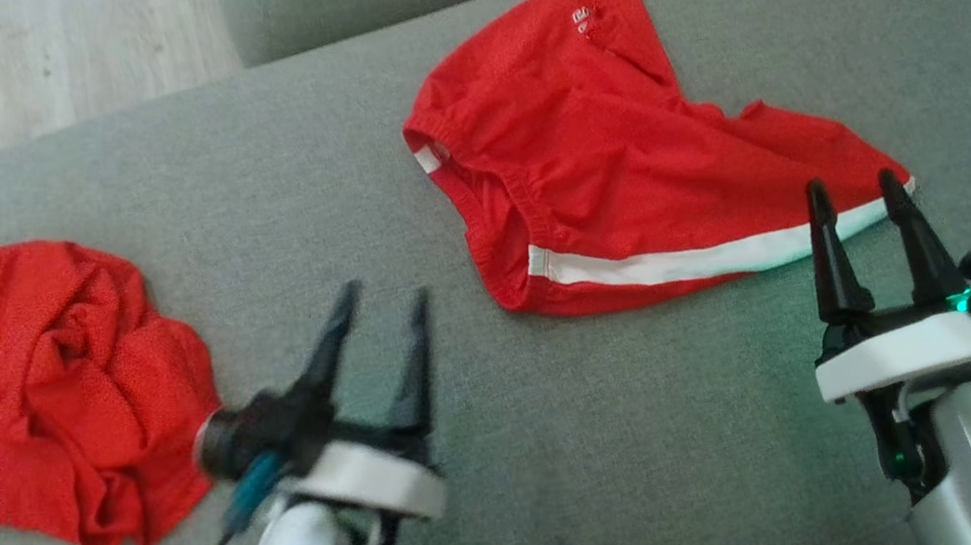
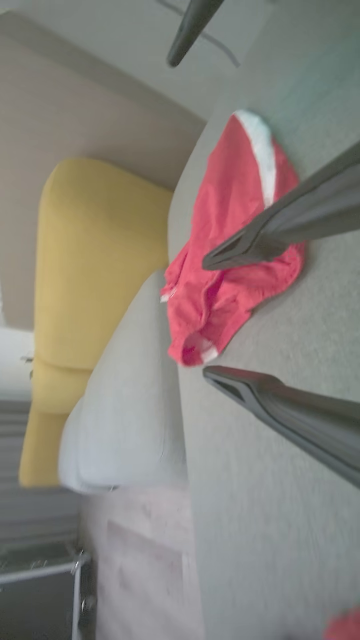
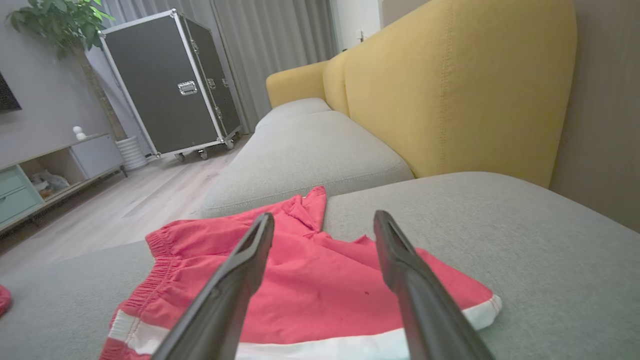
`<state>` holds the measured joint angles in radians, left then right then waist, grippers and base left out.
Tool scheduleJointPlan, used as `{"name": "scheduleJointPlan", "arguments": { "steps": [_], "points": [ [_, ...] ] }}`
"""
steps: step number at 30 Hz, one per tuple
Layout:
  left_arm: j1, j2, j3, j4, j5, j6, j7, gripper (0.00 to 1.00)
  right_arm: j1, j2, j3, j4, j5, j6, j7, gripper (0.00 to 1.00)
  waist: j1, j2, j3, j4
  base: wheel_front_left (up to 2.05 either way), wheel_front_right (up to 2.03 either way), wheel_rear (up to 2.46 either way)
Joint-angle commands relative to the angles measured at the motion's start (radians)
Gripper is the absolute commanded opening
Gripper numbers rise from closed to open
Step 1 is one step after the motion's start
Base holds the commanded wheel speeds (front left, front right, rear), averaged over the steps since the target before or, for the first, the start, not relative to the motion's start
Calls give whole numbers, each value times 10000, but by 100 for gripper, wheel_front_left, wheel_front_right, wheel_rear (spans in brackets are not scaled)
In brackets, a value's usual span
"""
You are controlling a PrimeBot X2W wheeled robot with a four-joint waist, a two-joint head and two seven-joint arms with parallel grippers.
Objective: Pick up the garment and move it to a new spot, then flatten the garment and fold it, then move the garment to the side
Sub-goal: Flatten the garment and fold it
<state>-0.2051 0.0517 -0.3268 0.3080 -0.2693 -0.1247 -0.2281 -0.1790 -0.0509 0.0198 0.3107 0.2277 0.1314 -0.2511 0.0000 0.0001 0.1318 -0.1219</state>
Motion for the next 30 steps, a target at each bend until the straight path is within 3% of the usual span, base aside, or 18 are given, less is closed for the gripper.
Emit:
{"name": "scheduleJointPlan", "arguments": {
  "steps": [1, 5, 9, 14, 25, 26, 27, 30],
  "points": [
    [-865, 75, -200, -100, 35, -50, 257, 100, -384, 5, 123, -353, -69, -7, -106, 100, 0, -1, 244, -83, 0, 0, 0],
    [-1766, 100, -1599, 441, -491, -55, 1251, 100, -525, 6, 79, -382, -95, -7, -106, 100, 0, -1, 642, -285, 0, 0, 0],
    [-2521, 106, -2362, 944, -1380, -57, 2264, 100, -689, 6, 58, -445, -29, -7, -106, 100, 0, -1, 973, -568, 0, 0, 0],
    [-3326, 305, -2843, 1489, -1779, -58, 2916, 100, -862, 6, 78, -512, 60, -7, -106, 100, 0, -1, 1251, -869, 0, 0, 0],
    [-4076, 387, -3300, 2145, -2355, -59, 3162, 98, -1017, 6, 156, -581, 178, -7, -107, 100, 0, -1, 1521, -1341, 0, 0, 0],
    [-4102, 404, -3343, 2149, -2411, -59, 3149, 44, -1019, 6, 149, -582, 174, -7, -107, 100, 0, -1, 1533, -1354, 0, 0, 0],
    [-4126, 425, -3394, 2132, -2449, -59, 3098, 0, -1019, 6, 141, -577, 158, -7, -107, 100, 0, -1, 1541, -1361, 0, 0, 0],
    [-4173, 526, -3439, 2072, -2489, -59, 2783, 0, -1017, 6, 126, -548, 49, -7, -107, 100, 0, -1, 1521, -1310, 0, 0, 0]
  ]
}}
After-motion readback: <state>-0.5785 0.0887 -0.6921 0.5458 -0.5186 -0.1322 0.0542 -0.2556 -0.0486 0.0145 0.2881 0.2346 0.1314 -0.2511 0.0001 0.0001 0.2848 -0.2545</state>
